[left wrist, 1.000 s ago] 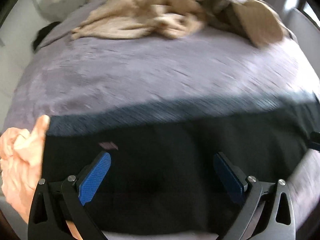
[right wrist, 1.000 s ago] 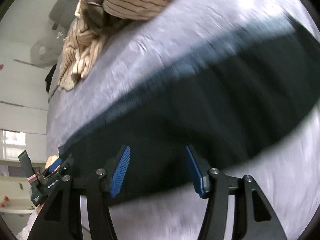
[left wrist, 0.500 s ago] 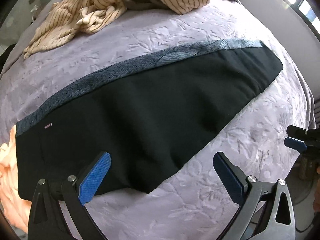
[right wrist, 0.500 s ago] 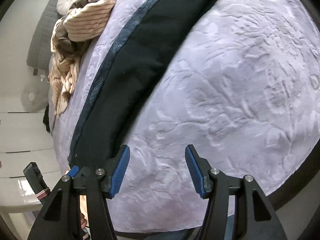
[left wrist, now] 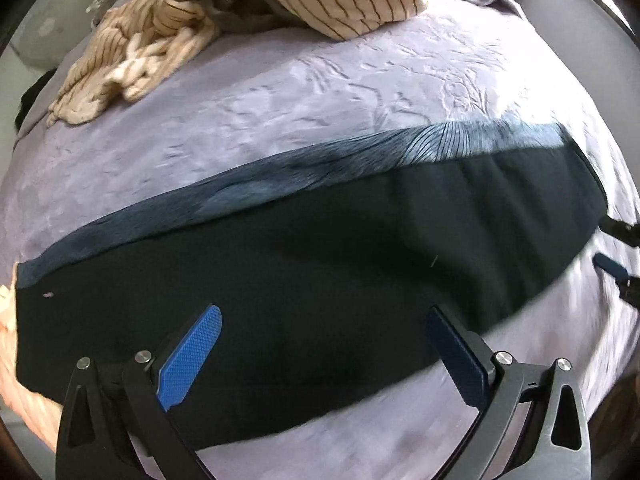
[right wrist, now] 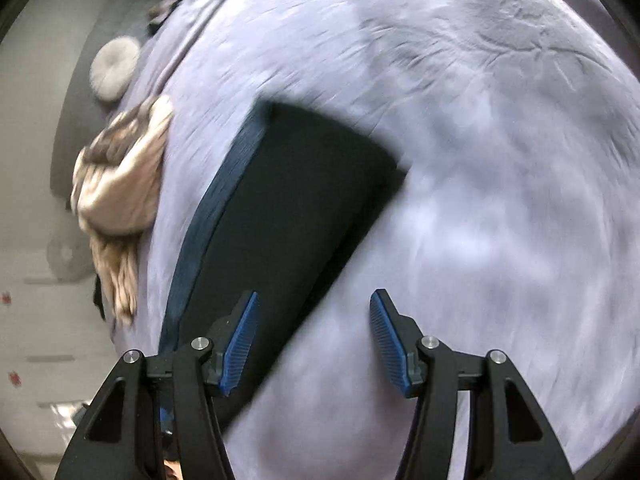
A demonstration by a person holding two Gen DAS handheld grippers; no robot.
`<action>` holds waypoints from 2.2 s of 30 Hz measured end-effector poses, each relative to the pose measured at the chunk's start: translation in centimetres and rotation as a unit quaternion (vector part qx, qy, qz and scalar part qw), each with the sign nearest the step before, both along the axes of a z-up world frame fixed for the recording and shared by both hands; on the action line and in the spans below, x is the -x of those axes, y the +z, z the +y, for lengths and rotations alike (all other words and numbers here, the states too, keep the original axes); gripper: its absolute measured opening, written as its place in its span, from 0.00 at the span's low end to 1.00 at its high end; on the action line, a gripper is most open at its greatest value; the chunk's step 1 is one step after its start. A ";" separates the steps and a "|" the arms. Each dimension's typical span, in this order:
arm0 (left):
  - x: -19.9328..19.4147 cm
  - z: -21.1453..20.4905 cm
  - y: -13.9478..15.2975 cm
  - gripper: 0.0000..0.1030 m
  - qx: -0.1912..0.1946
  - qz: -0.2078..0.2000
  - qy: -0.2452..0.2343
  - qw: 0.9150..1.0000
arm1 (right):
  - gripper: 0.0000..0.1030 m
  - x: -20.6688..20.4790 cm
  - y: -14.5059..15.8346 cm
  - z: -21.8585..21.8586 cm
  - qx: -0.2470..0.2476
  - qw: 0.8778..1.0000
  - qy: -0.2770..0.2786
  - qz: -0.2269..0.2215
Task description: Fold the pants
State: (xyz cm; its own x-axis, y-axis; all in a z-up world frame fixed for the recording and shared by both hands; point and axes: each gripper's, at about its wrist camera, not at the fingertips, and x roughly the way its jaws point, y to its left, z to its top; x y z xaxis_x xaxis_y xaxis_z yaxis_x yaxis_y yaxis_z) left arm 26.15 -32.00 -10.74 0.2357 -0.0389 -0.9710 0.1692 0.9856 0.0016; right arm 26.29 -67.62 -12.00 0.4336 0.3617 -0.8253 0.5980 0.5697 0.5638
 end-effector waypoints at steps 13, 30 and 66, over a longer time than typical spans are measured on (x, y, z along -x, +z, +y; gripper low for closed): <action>-1.3 -6.4 -4.3 1.00 -0.037 0.024 -0.001 0.999 | 0.40 -2.7 -3.3 -4.7 -0.059 0.997 0.041 0.003; -2.6 -6.8 -4.6 1.00 -0.029 0.041 0.004 0.999 | 0.53 -2.9 -5.0 -4.3 -0.127 0.989 0.029 -0.073; -3.9 3.5 1.1 1.00 0.030 -0.060 0.044 0.997 | 0.14 -6.2 12.6 13.0 0.050 0.943 0.249 -0.217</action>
State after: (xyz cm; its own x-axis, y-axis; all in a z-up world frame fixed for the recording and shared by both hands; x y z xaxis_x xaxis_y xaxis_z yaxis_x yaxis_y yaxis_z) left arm 30.10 -28.52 -9.63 0.3550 -0.0709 -0.9322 0.0840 0.9955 -0.0438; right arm 32.54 -54.62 0.60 0.5356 0.5392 -0.6500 -0.0320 0.7820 0.6224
